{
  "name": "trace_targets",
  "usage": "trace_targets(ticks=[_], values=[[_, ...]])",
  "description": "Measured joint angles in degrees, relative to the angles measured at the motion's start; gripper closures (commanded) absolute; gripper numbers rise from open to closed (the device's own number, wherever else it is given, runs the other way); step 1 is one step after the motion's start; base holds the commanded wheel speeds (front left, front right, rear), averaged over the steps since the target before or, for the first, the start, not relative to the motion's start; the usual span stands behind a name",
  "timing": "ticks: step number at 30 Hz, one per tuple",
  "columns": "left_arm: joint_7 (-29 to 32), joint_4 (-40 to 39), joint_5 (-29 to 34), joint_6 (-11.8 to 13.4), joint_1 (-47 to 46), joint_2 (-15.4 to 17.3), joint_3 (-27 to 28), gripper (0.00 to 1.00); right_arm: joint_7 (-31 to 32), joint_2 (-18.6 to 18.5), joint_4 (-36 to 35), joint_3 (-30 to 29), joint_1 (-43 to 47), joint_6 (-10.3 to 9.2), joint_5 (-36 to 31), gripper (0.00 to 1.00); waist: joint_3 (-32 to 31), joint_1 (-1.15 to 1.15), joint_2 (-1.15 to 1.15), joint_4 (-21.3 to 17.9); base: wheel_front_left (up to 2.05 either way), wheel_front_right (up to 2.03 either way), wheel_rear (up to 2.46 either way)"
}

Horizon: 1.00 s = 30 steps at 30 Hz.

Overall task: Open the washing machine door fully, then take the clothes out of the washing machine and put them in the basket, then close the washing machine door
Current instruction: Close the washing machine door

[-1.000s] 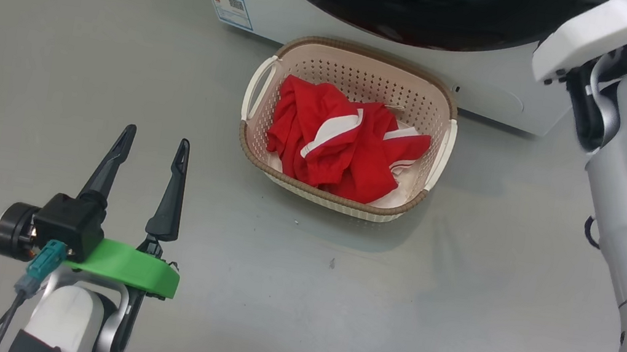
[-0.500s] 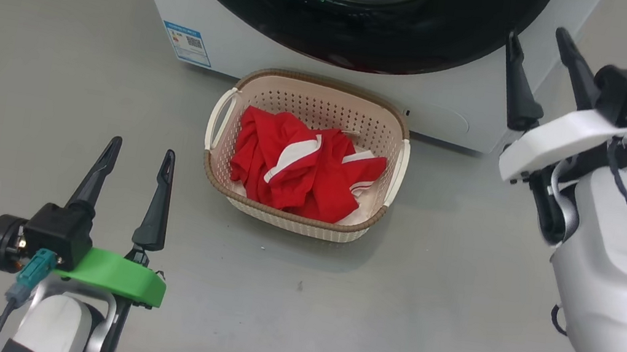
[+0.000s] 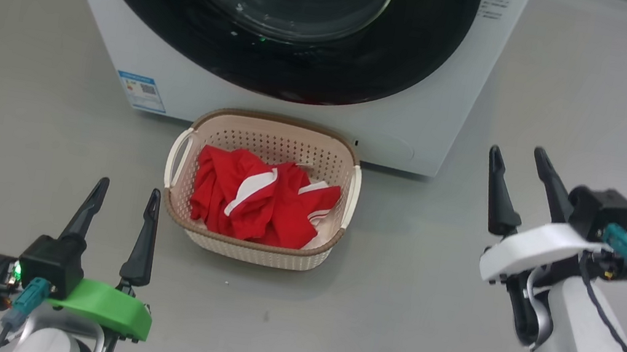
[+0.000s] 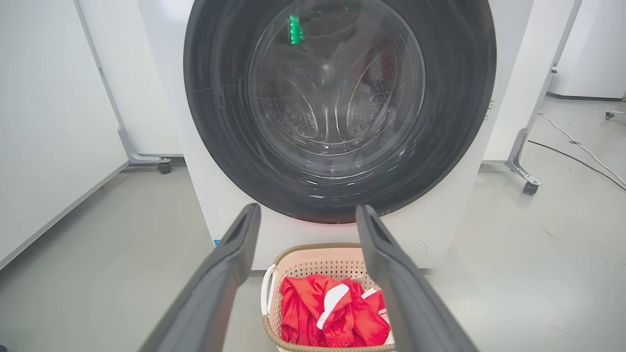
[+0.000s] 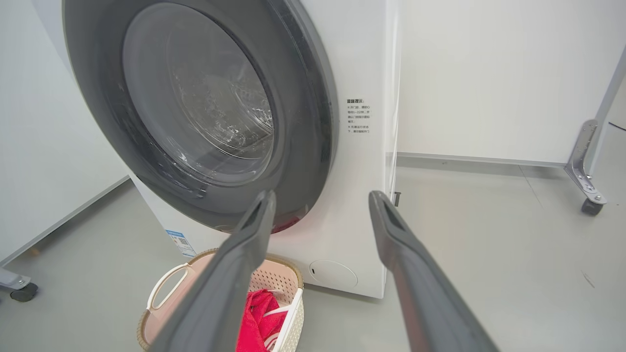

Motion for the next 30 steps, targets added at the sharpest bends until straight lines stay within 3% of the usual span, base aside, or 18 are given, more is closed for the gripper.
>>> trace_targets(ticks=[13,30], values=[[1.90,0.05,-0.15,0.52,4.34,0.65,0.08,0.00,0.00,0.73,-6.16,-0.20,12.40,-1.41,-0.76,0.00,-5.23,0.00,0.00,-4.26,0.00,0.00,0.00],[3.98,-1.67,-0.15,1.02,6.91,1.27,-0.33,0.00,0.00,1.26,-12.80,0.07,21.31,-2.94,-2.41,0.00,-8.05,0.00,0.00,-6.87,0.00,0.00,0.00]])
